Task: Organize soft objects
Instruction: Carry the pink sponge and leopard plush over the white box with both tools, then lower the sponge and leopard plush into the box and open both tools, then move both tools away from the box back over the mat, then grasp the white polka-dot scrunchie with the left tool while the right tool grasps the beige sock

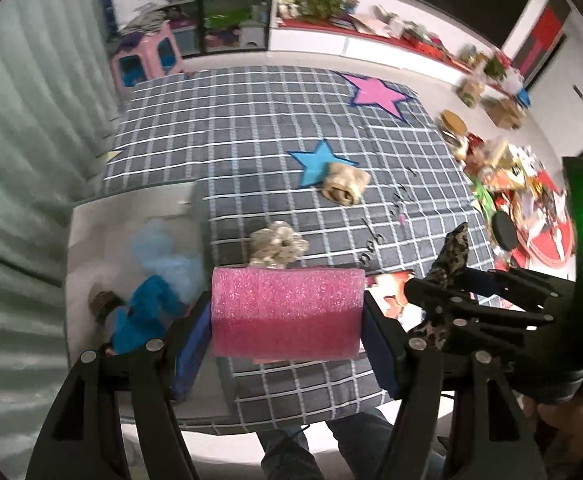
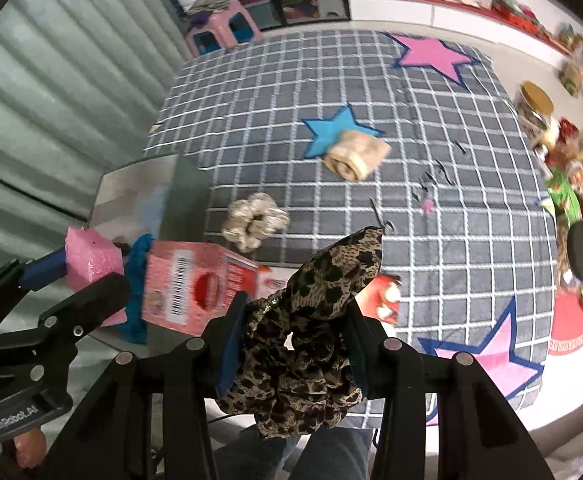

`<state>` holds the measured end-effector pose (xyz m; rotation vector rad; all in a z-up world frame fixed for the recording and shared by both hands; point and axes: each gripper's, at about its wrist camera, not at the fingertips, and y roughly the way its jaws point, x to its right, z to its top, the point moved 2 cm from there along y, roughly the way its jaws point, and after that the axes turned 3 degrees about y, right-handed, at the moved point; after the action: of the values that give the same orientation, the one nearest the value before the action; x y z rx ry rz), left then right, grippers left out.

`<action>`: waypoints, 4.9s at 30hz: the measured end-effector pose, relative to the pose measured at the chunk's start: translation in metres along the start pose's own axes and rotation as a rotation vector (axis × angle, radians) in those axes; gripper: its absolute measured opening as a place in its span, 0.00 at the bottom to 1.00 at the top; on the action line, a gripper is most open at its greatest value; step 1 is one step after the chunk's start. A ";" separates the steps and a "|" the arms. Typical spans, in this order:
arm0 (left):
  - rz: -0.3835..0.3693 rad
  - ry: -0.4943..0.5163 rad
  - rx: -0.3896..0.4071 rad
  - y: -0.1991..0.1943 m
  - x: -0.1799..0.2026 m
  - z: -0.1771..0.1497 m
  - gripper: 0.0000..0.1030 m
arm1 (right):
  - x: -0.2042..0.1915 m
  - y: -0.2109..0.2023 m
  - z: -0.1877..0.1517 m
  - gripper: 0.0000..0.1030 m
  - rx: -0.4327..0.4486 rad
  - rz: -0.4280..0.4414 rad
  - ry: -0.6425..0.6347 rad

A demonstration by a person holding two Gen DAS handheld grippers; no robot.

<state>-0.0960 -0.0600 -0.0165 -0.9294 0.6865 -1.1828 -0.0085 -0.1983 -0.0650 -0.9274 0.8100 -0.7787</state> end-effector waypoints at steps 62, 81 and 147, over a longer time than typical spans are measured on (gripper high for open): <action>0.251 -0.387 -0.109 0.077 -0.208 -0.030 0.71 | -0.214 0.124 0.090 0.45 -0.156 0.127 -0.210; 0.229 -0.381 -0.156 0.098 -0.214 -0.026 0.71 | -0.219 0.150 0.094 0.45 -0.207 0.102 -0.234; 0.259 -0.571 -0.570 0.254 -0.011 0.076 0.85 | 0.129 0.165 0.154 0.81 -0.235 -0.039 0.209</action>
<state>0.0829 -0.0047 -0.2046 -1.5238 0.6543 -0.4436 0.2201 -0.1861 -0.1883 -1.0852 1.0859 -0.8354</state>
